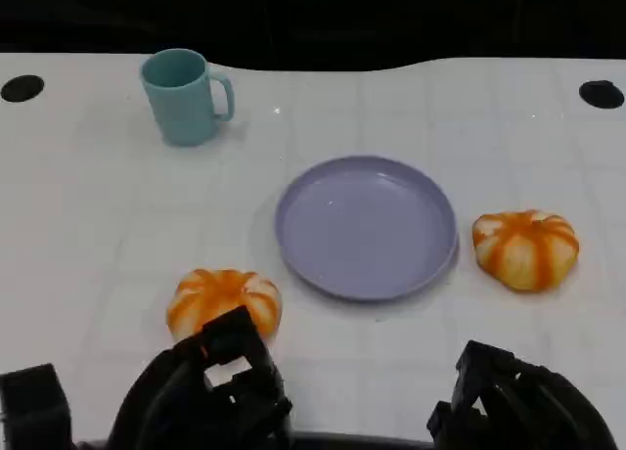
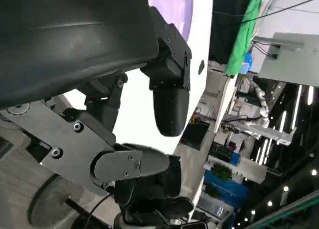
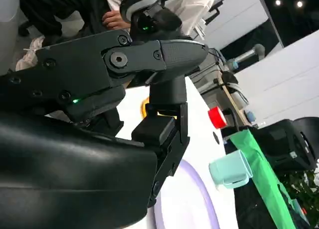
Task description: Grasp the bread from the table and place it into the plate.
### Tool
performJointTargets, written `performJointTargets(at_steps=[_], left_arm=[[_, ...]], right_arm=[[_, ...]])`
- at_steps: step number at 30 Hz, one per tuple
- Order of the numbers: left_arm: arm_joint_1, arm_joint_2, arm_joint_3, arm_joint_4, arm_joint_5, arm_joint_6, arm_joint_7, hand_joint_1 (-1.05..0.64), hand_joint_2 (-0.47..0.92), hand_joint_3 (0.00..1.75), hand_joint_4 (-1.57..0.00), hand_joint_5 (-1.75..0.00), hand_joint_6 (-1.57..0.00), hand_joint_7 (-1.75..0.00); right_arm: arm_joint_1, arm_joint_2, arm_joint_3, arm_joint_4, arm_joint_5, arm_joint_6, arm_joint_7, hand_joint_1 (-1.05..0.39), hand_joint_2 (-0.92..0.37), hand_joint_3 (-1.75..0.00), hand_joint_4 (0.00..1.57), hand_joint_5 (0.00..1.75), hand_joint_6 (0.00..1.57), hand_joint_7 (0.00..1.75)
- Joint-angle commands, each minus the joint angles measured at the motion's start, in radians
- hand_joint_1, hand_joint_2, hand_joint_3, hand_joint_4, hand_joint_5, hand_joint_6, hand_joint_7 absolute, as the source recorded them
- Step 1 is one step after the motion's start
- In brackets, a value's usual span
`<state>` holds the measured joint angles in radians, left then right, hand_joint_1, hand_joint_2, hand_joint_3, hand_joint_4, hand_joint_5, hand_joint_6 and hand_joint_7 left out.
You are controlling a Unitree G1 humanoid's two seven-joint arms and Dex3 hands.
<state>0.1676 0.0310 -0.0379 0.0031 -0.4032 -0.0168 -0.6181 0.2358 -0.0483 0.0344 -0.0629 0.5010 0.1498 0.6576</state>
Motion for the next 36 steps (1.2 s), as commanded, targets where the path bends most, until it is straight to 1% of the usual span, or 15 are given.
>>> performJointTargets(at_steps=[1,2,3,4,5,6,9,11,14,17,22,25,28,33,36], left_arm=[[-0.019,0.042,0.006,-0.048,0.100,-0.089,0.046,-0.52,0.91,0.10,-0.39,-1.57,-0.36,-1.20],[-0.025,0.056,0.004,-0.061,0.135,-0.105,0.060,-0.53,0.92,0.11,-0.40,-1.47,-0.37,-1.03],[-0.031,0.070,0.004,-0.072,0.171,-0.120,0.076,-0.56,0.92,0.11,-0.41,-1.31,-0.41,-0.70],[-0.035,0.080,0.005,-0.082,0.198,-0.130,0.090,-0.58,0.92,0.09,-0.42,-1.22,-0.44,-0.51],[-0.039,0.090,0.008,-0.092,0.221,-0.132,0.107,-0.60,0.92,0.08,-0.42,-1.15,-0.46,-0.37],[-0.044,0.098,0.011,-0.101,0.246,-0.140,0.125,-0.62,0.92,0.06,-0.41,-1.03,-0.46,-0.23],[-0.061,0.129,0.012,-0.123,0.322,-0.165,0.168,-0.61,0.92,0.03,-0.37,-0.89,-0.44,-0.09],[-0.068,0.156,0.008,-0.147,0.380,-0.166,0.193,-0.60,0.92,0.02,-0.34,-0.84,-0.42,-0.06],[-0.073,0.197,0.001,-0.192,0.472,-0.154,0.225,-0.61,0.90,0.00,-0.30,-0.71,-0.40,-0.02],[-0.078,0.246,-0.009,-0.238,0.609,-0.163,0.268,-0.64,0.88,0.00,-0.31,-0.50,-0.36,-0.01],[-0.094,0.319,-0.048,-0.314,0.911,-0.151,0.347,-0.66,0.88,0.00,-0.33,-0.30,-0.33,0.00],[-0.109,0.342,-0.080,-0.340,1.060,-0.119,0.365,-0.67,0.88,0.00,-0.34,-0.26,-0.31,0.00],[-0.131,0.352,-0.120,-0.324,1.196,-0.111,0.407,-0.66,0.86,0.00,-0.35,-0.24,-0.29,0.00],[-0.169,0.340,-0.181,-0.284,1.354,-0.056,0.437,-0.62,0.82,0.00,-0.35,-0.21,-0.27,0.00],[-0.193,0.331,-0.216,-0.263,1.426,0.004,0.413,-0.64,0.82,0.01,-0.33,-0.19,-0.25,0.00]], right_arm=[[0.001,-0.006,-0.003,-0.012,0.000,-0.004,-0.008,-0.73,-0.92,-0.24,0.84,1.63,0.76,1.37],[-0.001,-0.007,-0.003,-0.009,0.000,-0.006,-0.006,-0.73,-0.92,-0.24,0.84,1.63,0.75,1.37],[-0.004,-0.007,-0.003,-0.006,0.000,-0.005,-0.005,-0.72,-0.92,-0.24,0.84,1.63,0.75,1.37],[-0.005,-0.008,-0.003,-0.005,-0.001,-0.004,-0.007,-0.72,-0.92,-0.25,0.84,1.63,0.75,1.37],[-0.008,-0.007,-0.004,-0.005,0.000,-0.001,-0.009,-0.72,-0.92,-0.25,0.84,1.63,0.75,1.37],[-0.009,-0.007,-0.004,-0.004,0.000,-0.001,-0.010,-0.72,-0.92,-0.24,0.84,1.63,0.74,1.36],[-0.011,-0.004,-0.001,-0.007,-0.003,-0.002,-0.014,-0.72,-0.92,-0.24,0.84,1.63,0.75,1.37],[-0.012,-0.003,0.000,-0.006,-0.002,-0.003,-0.015,-0.72,-0.92,-0.24,0.84,1.64,0.75,1.37],[-0.014,-0.004,0.000,-0.005,0.002,0.004,-0.016,-0.72,-0.92,-0.23,0.84,1.63,0.75,1.36],[-0.014,-0.003,0.000,-0.007,0.006,0.011,-0.019,-0.72,-0.92,-0.22,0.85,1.62,0.75,1.35],[-0.013,-0.007,0.000,-0.011,0.003,0.013,-0.019,-0.72,-0.92,-0.22,0.86,1.61,0.77,1.33],[-0.011,-0.009,-0.001,-0.015,0.003,0.017,-0.020,-0.72,-0.92,-0.22,0.86,1.61,0.77,1.33],[-0.011,-0.009,-0.001,-0.014,0.006,0.019,-0.017,-0.72,-0.92,-0.22,0.85,1.61,0.77,1.33],[-0.010,-0.007,0.000,-0.016,0.005,0.019,-0.019,-0.70,-0.92,-0.24,0.85,1.62,0.76,1.33],[-0.011,-0.007,0.001,-0.017,0.006,0.021,-0.019,-0.70,-0.92,-0.24,0.85,1.62,0.76,1.33]])
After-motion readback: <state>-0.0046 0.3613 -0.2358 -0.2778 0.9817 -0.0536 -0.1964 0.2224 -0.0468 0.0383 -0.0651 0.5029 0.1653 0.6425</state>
